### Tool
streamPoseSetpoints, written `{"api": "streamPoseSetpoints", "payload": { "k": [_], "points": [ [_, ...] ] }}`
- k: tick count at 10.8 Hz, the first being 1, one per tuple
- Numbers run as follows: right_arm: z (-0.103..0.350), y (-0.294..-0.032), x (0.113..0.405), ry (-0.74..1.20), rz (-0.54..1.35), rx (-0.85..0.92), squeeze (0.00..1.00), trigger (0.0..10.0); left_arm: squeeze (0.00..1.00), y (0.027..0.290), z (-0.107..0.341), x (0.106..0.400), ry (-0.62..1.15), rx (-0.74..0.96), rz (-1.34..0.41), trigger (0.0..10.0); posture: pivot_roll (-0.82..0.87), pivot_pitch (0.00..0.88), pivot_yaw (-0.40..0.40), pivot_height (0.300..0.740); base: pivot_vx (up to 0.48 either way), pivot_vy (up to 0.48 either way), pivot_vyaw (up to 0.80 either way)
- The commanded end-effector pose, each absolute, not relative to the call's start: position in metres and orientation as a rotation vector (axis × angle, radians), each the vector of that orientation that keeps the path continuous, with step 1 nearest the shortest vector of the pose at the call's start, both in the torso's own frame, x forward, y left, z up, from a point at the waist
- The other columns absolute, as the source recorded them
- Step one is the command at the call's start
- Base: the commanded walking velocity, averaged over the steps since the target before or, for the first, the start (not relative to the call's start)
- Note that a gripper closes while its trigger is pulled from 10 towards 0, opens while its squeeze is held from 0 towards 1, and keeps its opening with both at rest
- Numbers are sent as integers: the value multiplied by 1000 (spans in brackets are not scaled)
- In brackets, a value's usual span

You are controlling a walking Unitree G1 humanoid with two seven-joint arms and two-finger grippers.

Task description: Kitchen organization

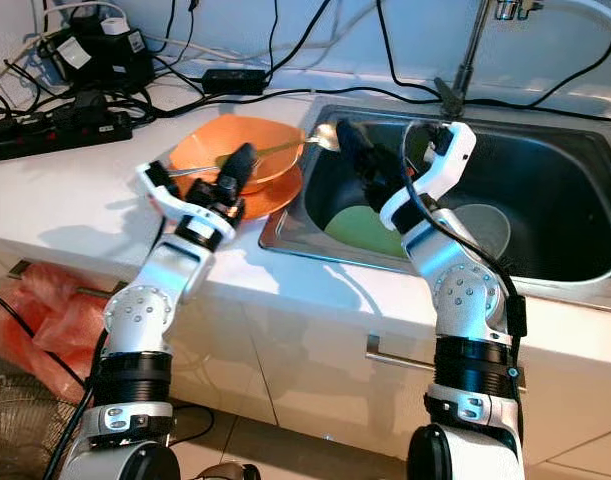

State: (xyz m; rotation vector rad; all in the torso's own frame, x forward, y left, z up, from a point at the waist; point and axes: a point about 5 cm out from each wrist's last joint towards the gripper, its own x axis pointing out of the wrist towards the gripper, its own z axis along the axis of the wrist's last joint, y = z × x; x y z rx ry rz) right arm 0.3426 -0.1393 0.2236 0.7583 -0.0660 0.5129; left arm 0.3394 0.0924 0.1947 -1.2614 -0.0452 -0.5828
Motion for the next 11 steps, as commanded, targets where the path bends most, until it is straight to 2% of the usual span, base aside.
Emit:
{"api": "streamPoseSetpoints", "payload": {
  "k": [1,3,4,5,6,11],
  "points": [
    [228,-136,345,-61,519,783,0,10000,0,51,226,334,-83,-1370,-746,0,-5,25,75,740,0,0,0],
    [228,-132,347,-55,521,795,0,10000,0,48,230,332,-85,-1365,-779,0,-4,25,74,740,0,0,0],
    [227,-131,348,-52,520,799,0,6275,0,47,231,331,-83,-1361,-785,0,-4,27,74,740,0,0,0],
    [224,-133,352,-44,485,817,0,4000,0,46,234,329,-88,-1351,-811,0,-4,29,72,740,0,0,0],
    [224,-134,354,-47,470,835,0,0,0,44,237,327,-90,-1331,-835,0,-1,29,70,740,0,0,0],
    [226,-145,361,-86,403,860,0,0,0,40,237,323,-72,-1326,-858,0,-5,32,66,740,0,0,0]
  ]
}}
